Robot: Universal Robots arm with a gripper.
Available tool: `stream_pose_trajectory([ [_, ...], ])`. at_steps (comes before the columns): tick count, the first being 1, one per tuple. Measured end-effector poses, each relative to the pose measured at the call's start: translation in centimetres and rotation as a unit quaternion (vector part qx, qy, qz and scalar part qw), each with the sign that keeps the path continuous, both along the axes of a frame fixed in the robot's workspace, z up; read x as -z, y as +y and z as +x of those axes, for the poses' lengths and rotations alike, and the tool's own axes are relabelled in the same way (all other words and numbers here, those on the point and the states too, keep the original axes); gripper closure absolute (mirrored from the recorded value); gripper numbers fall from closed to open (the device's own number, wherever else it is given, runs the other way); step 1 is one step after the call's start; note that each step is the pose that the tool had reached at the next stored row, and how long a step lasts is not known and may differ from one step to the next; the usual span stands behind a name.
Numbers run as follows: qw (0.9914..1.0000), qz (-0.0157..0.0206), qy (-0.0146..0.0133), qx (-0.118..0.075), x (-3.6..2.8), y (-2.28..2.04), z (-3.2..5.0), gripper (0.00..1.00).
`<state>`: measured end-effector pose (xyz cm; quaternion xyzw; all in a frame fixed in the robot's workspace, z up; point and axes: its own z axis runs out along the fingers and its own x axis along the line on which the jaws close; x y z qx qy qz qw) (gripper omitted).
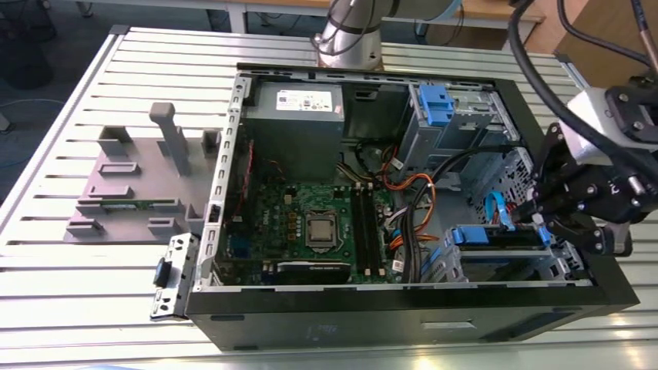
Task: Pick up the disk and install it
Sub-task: 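Insert the second disk wire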
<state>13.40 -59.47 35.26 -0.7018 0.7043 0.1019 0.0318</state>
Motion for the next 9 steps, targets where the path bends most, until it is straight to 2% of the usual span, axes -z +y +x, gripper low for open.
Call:
stream_pose_trajectory([
  [7, 1.0, 0.0, 0.0, 0.0, -2.3, 0.0, 0.24, 0.89],
  [9, 1.0, 0.0, 0.0, 0.0, -2.79, 0.0, 0.31, 0.89],
])
